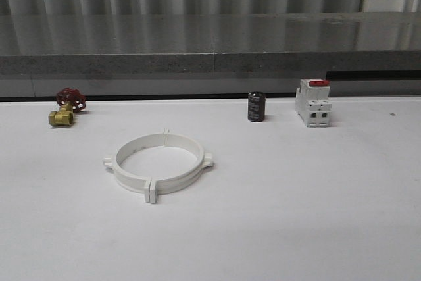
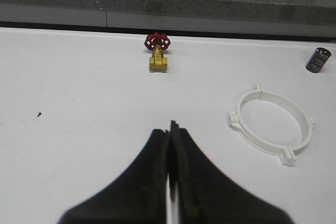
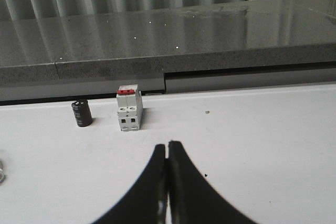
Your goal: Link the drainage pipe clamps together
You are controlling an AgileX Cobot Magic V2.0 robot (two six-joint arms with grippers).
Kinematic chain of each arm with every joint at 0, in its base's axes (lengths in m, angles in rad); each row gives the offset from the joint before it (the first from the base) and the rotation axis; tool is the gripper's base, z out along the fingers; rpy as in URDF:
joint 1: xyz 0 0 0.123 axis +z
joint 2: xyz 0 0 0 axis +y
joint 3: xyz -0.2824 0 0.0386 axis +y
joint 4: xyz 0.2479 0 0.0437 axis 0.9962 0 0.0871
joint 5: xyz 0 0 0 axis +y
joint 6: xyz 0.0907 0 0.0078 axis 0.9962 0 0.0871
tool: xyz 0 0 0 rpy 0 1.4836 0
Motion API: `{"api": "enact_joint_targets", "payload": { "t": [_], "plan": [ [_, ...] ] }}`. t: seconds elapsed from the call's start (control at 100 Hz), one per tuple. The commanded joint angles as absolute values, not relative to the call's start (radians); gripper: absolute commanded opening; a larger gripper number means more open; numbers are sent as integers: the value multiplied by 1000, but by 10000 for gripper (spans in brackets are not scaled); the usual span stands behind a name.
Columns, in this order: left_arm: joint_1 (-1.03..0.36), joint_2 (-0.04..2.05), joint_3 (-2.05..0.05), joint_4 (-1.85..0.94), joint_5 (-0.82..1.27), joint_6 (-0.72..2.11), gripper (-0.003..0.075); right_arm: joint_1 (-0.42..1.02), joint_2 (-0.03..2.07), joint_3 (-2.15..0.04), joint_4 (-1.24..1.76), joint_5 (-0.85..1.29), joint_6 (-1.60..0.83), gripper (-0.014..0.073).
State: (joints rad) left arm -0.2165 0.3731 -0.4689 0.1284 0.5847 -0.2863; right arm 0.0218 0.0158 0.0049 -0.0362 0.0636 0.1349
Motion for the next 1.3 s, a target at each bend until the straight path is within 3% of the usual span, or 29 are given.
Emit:
{"api": "enact_joint_targets", "payload": {
  "t": [0.0,1.29],
  "plan": [
    [-215,377,-495,128,511,-287,-20,14,-22,3,-37,-42,119,-67],
    [-215,374,-495,118,502,-287,-20,14,-29,10,-37,-75,119,-67]
  ]
}}
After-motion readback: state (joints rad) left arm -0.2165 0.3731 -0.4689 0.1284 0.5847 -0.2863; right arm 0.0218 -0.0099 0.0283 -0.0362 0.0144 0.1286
